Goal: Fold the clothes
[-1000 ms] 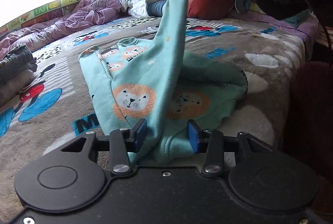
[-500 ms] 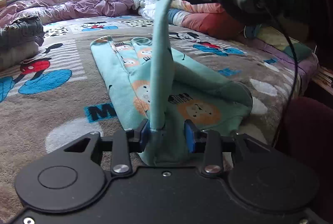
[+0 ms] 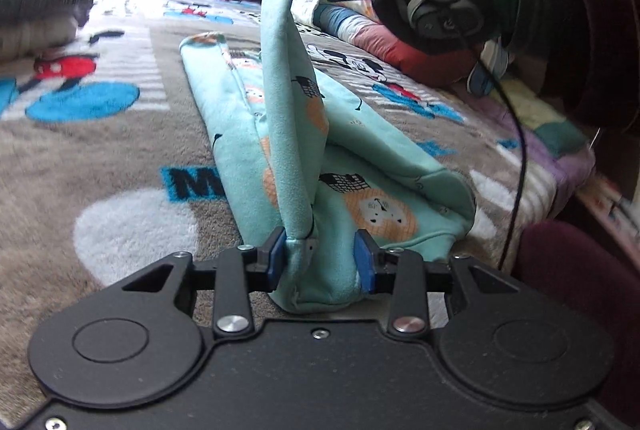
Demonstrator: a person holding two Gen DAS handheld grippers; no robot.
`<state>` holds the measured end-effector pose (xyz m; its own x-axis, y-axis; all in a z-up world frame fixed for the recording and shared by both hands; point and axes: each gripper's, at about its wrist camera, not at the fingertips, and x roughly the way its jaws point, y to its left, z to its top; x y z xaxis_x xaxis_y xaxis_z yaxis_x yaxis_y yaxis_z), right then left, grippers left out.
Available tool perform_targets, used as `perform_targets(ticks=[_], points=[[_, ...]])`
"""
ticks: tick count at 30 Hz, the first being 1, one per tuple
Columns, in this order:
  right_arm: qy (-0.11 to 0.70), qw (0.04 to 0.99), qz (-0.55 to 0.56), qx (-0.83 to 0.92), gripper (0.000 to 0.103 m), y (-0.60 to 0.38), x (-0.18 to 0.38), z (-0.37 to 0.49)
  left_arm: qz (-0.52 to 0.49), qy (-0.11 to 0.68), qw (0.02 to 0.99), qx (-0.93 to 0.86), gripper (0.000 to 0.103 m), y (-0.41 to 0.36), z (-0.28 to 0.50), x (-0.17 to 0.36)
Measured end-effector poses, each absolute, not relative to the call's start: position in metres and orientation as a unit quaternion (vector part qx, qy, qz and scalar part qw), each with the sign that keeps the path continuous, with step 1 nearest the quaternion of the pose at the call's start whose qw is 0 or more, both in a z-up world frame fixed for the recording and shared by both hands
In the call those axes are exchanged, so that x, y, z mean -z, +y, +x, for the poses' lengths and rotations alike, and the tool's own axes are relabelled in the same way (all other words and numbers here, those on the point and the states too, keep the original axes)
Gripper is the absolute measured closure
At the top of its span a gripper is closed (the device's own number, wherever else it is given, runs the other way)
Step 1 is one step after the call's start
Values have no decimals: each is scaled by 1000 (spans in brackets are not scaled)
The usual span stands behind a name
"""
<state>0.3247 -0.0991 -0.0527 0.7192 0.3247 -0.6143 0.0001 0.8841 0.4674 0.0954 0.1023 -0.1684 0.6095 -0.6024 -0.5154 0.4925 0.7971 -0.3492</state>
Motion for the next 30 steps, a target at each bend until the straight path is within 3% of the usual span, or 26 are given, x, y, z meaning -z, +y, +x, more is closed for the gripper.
perform_targets(ticks=[16,22,26,30], points=[[429,886,161,-67,94,-56,96,372,-147,333,874,323,68,117,107,173],[360,909,192,-89,69,-71,71,376,-157,336,870,325,68,119,110,173],[343,915,196,-82,66,-99,62,374,-158,337,869,325,68,118,111,173],[382,902,173,-103,66,-108,83,373,-161,339,869,324,68,118,113,173]])
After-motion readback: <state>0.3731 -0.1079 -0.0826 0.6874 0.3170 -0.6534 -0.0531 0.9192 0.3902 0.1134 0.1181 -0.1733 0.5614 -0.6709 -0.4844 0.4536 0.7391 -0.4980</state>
